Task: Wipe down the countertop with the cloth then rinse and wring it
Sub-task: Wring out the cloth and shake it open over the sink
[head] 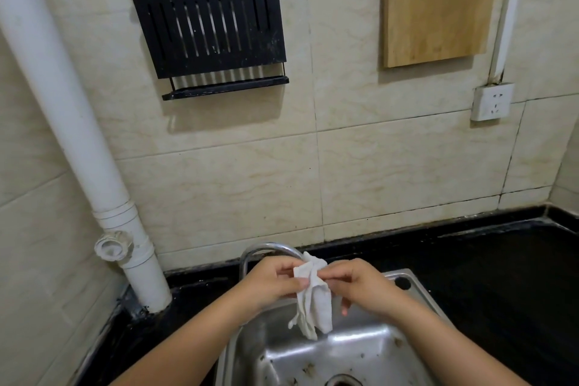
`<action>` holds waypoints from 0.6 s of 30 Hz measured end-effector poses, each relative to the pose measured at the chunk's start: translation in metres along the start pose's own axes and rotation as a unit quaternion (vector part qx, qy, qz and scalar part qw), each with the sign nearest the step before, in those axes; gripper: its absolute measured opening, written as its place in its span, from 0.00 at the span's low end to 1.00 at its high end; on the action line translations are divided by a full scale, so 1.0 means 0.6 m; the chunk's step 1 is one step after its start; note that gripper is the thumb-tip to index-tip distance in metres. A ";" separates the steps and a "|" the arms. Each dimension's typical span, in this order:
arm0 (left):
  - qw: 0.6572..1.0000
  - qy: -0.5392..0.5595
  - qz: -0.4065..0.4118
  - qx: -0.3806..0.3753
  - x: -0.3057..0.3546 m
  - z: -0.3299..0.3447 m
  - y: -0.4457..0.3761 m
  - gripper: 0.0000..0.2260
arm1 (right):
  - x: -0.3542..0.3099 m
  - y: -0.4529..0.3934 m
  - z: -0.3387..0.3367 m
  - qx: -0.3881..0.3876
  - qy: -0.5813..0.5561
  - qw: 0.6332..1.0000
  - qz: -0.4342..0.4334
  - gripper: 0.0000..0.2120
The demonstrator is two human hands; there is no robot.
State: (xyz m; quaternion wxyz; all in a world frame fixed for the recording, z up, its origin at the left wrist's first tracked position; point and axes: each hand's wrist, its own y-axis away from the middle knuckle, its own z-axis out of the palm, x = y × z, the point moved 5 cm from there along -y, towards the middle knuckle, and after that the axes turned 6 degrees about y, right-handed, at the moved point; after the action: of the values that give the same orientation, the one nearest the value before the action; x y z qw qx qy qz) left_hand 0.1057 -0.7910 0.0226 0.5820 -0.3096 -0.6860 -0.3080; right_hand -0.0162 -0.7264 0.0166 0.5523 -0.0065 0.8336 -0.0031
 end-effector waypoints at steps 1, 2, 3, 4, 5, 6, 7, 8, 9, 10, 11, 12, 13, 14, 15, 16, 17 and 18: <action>1.000 0.008 0.002 -0.018 0.000 0.002 0.003 0.08 | -0.001 -0.002 -0.005 0.031 0.038 0.999 -0.019 0.10; 0.999 0.013 0.000 -0.033 0.000 0.005 0.006 0.13 | -0.002 -0.003 -0.009 0.064 0.083 0.994 -0.041 0.07; 0.999 0.004 0.002 -0.037 0.001 0.007 0.007 0.15 | -0.008 -0.002 -0.013 0.091 0.135 0.984 -0.073 0.06; 0.999 -0.008 0.010 -0.033 0.003 0.010 0.008 0.14 | -0.013 -0.002 -0.014 0.109 0.187 0.971 -0.105 0.05; 0.999 -0.027 0.024 -0.018 0.004 0.010 0.007 0.12 | -0.019 -0.001 -0.011 0.112 0.228 0.958 -0.136 0.05; 0.998 -0.044 0.034 0.012 0.008 0.008 0.006 0.09 | -0.022 0.001 -0.007 0.100 0.253 0.949 -0.161 0.07; 0.997 -0.054 0.042 0.045 0.012 0.003 0.005 0.08 | -0.024 0.003 -0.002 0.081 0.263 0.945 -0.176 0.09; 0.995 -0.049 0.046 0.066 0.015 -0.002 0.004 0.09 | -0.023 0.005 0.000 0.073 0.261 0.946 -0.178 0.11; 0.996 -0.031 0.048 0.074 0.016 -0.007 0.004 0.09 | -0.022 0.008 -0.004 0.083 0.240 0.951 -0.178 0.12; 0.996 -0.011 0.051 0.077 0.020 -0.012 0.006 0.09 | -0.021 0.012 -0.013 0.116 0.206 0.955 -0.177 0.12; 0.996 0.008 0.053 0.077 0.025 -0.018 0.008 0.07 | -0.021 0.017 -0.026 0.156 0.173 0.957 -0.175 0.11; 0.996 0.028 0.052 0.073 0.030 -0.024 0.011 0.05 | -0.022 0.021 -0.039 0.184 0.159 0.957 -0.161 0.11; 0.996 0.054 0.045 0.060 0.034 -0.027 0.012 0.07 | -0.025 0.023 -0.047 0.180 0.163 0.959 -0.145 0.13; 0.995 0.084 0.035 0.043 0.040 -0.028 0.014 0.09 | -0.027 0.023 -0.048 0.142 0.169 0.967 -0.123 0.21; 0.993 0.109 0.025 0.025 0.045 -0.030 0.014 0.11 | -0.028 0.022 -0.045 0.081 0.165 0.978 -0.097 0.29; 0.992 0.124 0.021 0.010 0.054 -0.029 0.017 0.11 | -0.028 0.020 -0.041 0.022 0.157 0.985 -0.067 0.34; 0.991 0.130 0.022 -0.005 0.062 -0.029 0.018 0.09 | -0.031 0.018 -0.037 -0.017 0.135 0.989 -0.052 0.36; 0.991 0.134 0.024 -0.017 0.073 -0.029 0.020 0.07 | -0.037 0.017 -0.035 -0.039 0.101 0.993 -0.044 0.34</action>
State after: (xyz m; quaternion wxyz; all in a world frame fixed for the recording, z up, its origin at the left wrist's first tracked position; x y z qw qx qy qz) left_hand 0.1199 -0.7942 0.0691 0.6707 -0.2914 -0.5890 -0.3440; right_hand -0.0268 -0.7162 0.0448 0.4641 -0.0648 0.8834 0.0045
